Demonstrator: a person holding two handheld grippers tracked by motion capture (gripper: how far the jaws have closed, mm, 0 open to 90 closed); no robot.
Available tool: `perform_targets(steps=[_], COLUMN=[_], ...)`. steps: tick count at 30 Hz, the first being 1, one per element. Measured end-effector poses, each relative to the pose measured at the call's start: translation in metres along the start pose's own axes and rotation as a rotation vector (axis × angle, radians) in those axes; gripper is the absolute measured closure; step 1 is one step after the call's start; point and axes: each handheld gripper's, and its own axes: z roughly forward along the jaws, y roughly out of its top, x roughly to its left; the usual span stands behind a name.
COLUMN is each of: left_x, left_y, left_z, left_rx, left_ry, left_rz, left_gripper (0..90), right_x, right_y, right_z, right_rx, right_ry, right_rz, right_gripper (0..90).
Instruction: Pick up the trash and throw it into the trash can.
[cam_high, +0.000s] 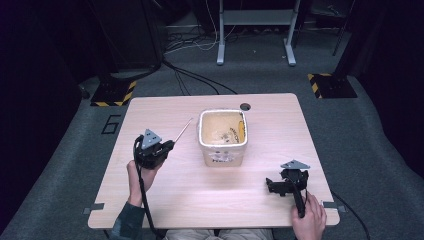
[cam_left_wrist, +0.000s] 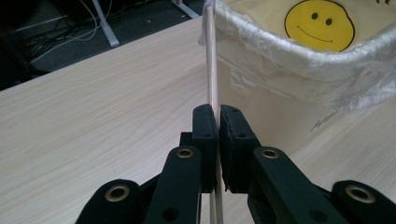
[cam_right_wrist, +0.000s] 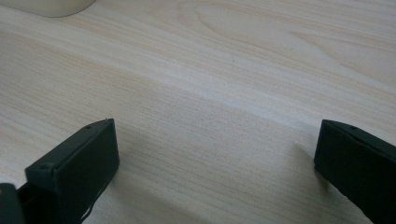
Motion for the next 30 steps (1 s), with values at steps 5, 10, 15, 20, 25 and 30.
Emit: perform_targets(steps=[5,10,15,20,25,30], left_x=[0.001,0.000,-0.002,-0.006,-0.010,-0.015], left_y=[0.005,0.010,0.023,0.033,0.041,0.050], left_z=[-0.001,0.000,0.002,0.006,0.015,0.018], left_rx=[-0.012,-0.017,-0.033,-0.045,-0.052,-0.073], left_ry=[-0.001,-0.004,-0.013,-0.027,-0.045,-0.047], left_rz=[-0.001,0.003,0.021,0.034,0.038,0.051], left_gripper=[85.0,85.0,85.0,85.0,85.0,85.0], right_x=[0.000,0.000,0.000,0.000,0.000,0.000], right_y=[0.000,0.000,0.000,0.000,0.000,0.000], right_z=[0.000,0.000,0.000,0.000,0.000,0.000], right_rx=[0.000,0.000,0.000,0.000,0.000,0.000], right_ry=[0.000,0.000,0.000,0.000,0.000,0.000], right_rz=[0.000,0.000,0.000,0.000,0.000,0.000], right_gripper=[0.0,0.0,0.0,0.0,0.0,0.0])
